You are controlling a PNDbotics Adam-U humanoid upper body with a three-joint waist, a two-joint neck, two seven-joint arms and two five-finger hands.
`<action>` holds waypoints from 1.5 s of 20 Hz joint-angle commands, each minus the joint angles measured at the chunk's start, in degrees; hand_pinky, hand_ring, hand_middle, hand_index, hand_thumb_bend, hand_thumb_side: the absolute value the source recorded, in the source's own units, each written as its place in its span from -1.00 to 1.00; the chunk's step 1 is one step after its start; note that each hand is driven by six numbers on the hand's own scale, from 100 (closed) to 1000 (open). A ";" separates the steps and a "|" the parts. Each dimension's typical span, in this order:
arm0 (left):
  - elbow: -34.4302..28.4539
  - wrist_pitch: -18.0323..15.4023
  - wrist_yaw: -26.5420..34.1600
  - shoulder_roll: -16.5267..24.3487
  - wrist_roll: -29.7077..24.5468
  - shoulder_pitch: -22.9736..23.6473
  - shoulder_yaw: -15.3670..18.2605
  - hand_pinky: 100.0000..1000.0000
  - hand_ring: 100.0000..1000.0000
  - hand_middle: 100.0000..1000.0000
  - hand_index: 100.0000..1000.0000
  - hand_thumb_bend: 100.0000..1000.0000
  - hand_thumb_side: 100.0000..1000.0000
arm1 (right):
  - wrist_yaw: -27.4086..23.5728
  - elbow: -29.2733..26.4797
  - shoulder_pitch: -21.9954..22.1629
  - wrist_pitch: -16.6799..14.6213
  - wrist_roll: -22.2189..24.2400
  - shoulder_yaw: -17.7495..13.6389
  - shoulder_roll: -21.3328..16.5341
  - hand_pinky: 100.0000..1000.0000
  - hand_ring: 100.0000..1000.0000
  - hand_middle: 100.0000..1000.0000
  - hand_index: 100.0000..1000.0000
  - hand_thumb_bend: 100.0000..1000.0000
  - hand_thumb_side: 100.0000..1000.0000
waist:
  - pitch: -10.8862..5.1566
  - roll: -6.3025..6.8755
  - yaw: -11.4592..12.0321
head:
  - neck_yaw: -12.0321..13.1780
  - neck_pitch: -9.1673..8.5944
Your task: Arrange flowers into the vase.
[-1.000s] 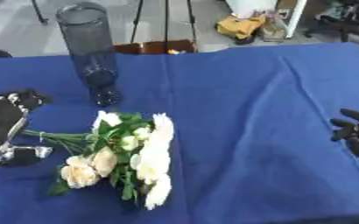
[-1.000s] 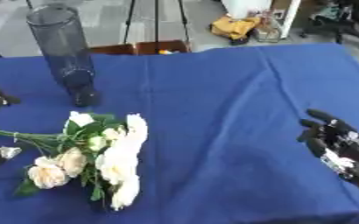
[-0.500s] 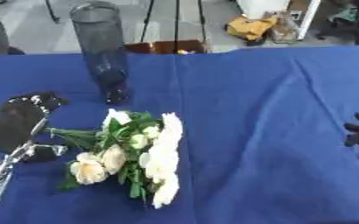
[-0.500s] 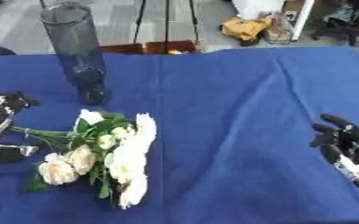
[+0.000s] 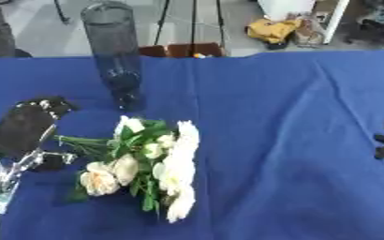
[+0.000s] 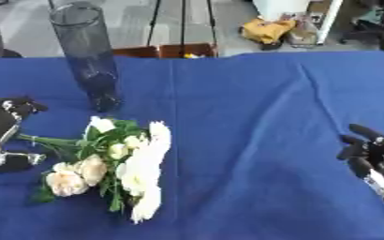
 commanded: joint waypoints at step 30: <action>10.30 1.36 -5.79 -1.41 6.94 -4.21 -1.64 0.17 0.16 0.01 0.40 0.19 -1.00 | 0.19 -0.38 -0.53 -0.07 0.40 -0.17 -0.97 0.96 1.00 0.11 1.00 -0.52 -0.18 | 0.09 -0.66 -0.95 | -1.37 0.74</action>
